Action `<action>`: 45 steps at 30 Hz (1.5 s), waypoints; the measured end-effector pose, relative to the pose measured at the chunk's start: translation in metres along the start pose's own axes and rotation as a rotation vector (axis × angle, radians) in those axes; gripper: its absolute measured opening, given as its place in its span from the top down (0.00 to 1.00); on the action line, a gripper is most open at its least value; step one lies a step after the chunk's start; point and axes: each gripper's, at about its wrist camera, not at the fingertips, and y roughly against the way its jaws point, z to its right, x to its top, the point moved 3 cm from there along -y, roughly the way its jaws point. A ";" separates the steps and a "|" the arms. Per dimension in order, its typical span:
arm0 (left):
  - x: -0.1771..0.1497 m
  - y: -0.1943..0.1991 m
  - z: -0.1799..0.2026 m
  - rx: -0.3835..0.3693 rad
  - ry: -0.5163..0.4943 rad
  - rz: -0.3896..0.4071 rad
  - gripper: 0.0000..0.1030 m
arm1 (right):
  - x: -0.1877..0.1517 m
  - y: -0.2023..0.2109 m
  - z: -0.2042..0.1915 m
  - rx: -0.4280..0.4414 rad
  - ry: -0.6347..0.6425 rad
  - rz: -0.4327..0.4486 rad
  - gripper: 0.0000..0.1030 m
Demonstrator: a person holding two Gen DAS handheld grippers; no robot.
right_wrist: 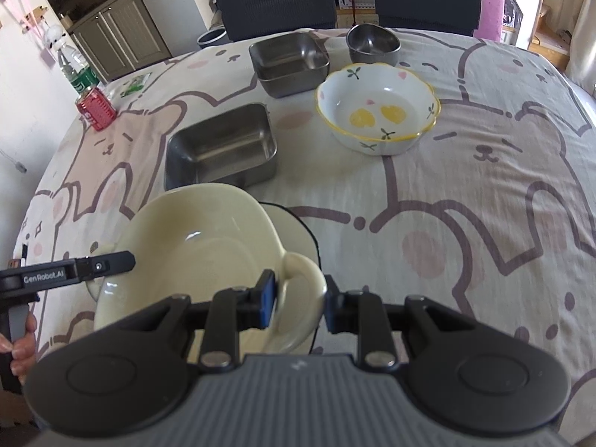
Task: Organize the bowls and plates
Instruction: 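Lower the cream bowl with both tools onto the white dark-rimmed plate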
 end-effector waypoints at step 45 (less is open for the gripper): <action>-0.002 -0.018 -0.001 0.084 -0.065 -0.040 0.72 | 0.006 -0.023 -0.013 -0.043 0.100 -0.034 0.67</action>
